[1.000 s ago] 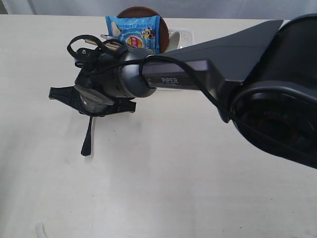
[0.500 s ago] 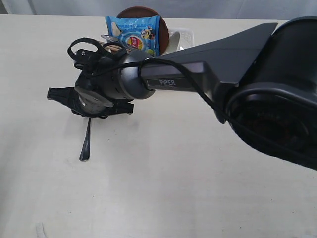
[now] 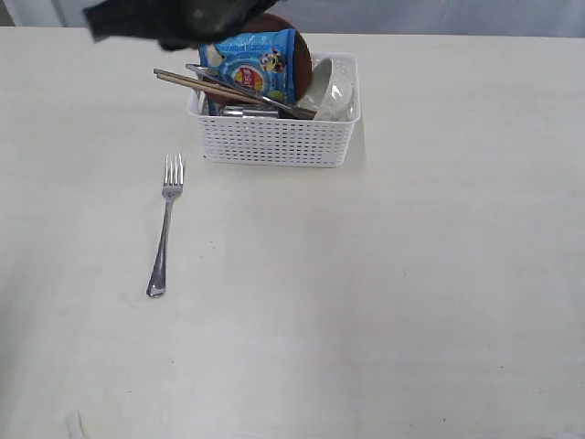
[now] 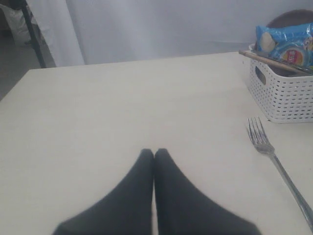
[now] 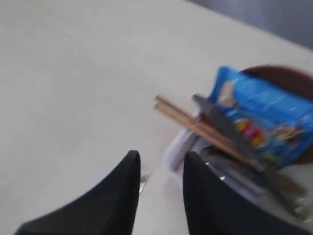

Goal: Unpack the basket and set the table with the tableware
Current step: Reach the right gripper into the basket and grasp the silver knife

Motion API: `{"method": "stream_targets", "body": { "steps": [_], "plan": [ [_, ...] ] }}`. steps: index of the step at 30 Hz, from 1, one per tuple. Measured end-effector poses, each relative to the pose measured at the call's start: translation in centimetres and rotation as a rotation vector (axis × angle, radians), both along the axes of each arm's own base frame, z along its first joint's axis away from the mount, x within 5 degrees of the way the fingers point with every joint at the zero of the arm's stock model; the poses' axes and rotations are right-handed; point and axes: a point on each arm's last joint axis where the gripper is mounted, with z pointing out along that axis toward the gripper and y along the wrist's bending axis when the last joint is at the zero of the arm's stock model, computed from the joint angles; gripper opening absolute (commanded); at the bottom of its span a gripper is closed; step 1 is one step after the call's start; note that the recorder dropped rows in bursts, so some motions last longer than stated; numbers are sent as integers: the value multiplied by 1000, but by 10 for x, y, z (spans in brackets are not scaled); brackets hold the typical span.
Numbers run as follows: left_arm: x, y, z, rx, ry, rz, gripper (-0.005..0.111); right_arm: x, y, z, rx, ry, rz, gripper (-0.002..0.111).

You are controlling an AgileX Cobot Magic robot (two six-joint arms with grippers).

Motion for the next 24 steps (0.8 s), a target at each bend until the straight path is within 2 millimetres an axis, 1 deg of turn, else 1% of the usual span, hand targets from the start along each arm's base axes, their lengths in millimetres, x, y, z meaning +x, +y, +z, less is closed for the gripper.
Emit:
{"method": "stream_targets", "body": {
  "steps": [1, 2, 4, 6, 8, 10, 11, 12, 13, 14, 15, 16, 17, 18, 19, 21, 24],
  "plan": [
    [0, 0, 0, 0, 0, 0, 0, 15, -22, 11, -68, -66, 23, 30],
    [0, 0, 0, 0, 0, 0, 0, 26, -35, 14, -130, -102, 52, 30],
    [0, 0, 0, 0, 0, 0, 0, 43, -53, 9, -192, -98, 91, 30],
    [0, 0, 0, 0, 0, 0, 0, 56, -62, -6, -215, -59, 127, 30],
    [0, 0, 0, 0, 0, 0, 0, 66, -60, -24, -263, -43, 191, 35],
    [0, 0, 0, 0, 0, 0, 0, 75, -51, -40, -286, -23, 232, 41],
    [0, 0, 0, 0, 0, 0, 0, 78, -48, -42, -279, -24, 237, 43],
    [0, 0, 0, 0, 0, 0, 0, 86, -39, -48, -269, -18, 244, 44],
    [0, 0, 0, 0, 0, 0, 0, 90, -36, -51, -266, -12, 245, 44],
    [0, 0, 0, 0, 0, 0, 0, 98, -29, -58, -270, 11, 248, 44],
    [0, 0, 0, 0, 0, 0, 0, 100, -27, -62, -275, 27, 249, 44],
    [0, 0, 0, 0, 0, 0, 0, 107, -21, -74, -288, 57, 254, 44],
    [0, 0, 0, 0, 0, 0, 0, 109, -19, -77, -288, 65, 255, 44],
    [0, 0, 0, 0, 0, 0, 0, 113, -15, -87, -293, 86, 267, 44],
    [0, 0, 0, 0, 0, 0, 0, 114, -13, -91, -294, 96, 275, 44],
    [0, 0, 0, 0, 0, 0, 0, 114, -10, -108, -298, 140, 323, 44],
    [0, 0, 0, 0, 0, 0, 0, 120, -15, -119, -292, 169, 316, 44]
  ]
}}
